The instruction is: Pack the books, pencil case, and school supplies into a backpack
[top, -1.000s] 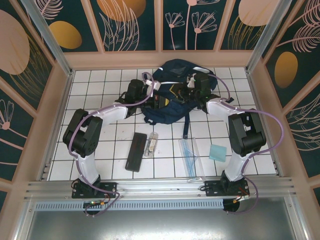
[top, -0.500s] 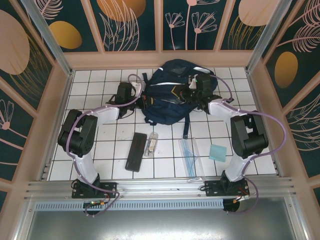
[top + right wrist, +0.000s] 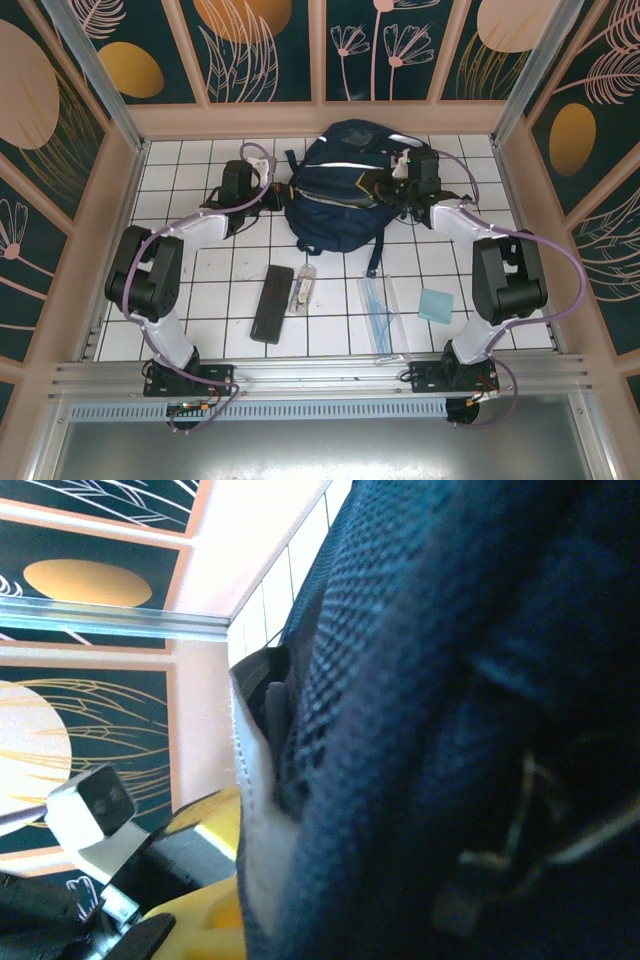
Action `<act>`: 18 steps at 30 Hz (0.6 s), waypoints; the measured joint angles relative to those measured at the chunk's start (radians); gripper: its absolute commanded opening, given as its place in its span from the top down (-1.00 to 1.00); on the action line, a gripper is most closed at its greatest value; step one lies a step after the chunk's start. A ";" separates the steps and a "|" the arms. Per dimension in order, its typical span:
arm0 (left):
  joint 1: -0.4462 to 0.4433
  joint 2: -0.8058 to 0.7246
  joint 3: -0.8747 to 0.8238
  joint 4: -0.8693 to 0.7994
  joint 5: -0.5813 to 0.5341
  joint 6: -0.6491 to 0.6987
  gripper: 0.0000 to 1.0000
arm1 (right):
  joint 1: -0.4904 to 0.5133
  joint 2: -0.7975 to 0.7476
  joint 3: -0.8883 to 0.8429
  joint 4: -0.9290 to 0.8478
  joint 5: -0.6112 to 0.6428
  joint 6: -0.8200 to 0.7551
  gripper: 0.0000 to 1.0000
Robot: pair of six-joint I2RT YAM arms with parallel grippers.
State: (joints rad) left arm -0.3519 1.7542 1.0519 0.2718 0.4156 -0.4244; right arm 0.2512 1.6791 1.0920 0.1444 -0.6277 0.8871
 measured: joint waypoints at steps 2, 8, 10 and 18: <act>-0.048 -0.045 -0.015 -0.005 -0.014 -0.008 1.00 | -0.014 -0.008 -0.001 -0.005 -0.007 0.001 0.85; -0.166 -0.071 -0.051 0.023 -0.006 -0.099 1.00 | -0.011 -0.034 -0.056 0.047 0.056 0.020 -0.09; -0.202 -0.071 -0.052 0.024 -0.005 -0.126 1.00 | 0.010 -0.051 -0.082 0.061 0.104 0.035 -0.15; -0.302 -0.070 -0.015 0.031 -0.005 -0.176 1.00 | 0.146 -0.088 -0.124 0.122 0.269 0.098 0.38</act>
State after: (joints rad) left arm -0.6537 1.6840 1.0370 0.3031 0.4103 -0.6003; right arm 0.3969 1.5913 0.9676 0.2665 -0.3584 0.9852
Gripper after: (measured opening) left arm 0.054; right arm 0.519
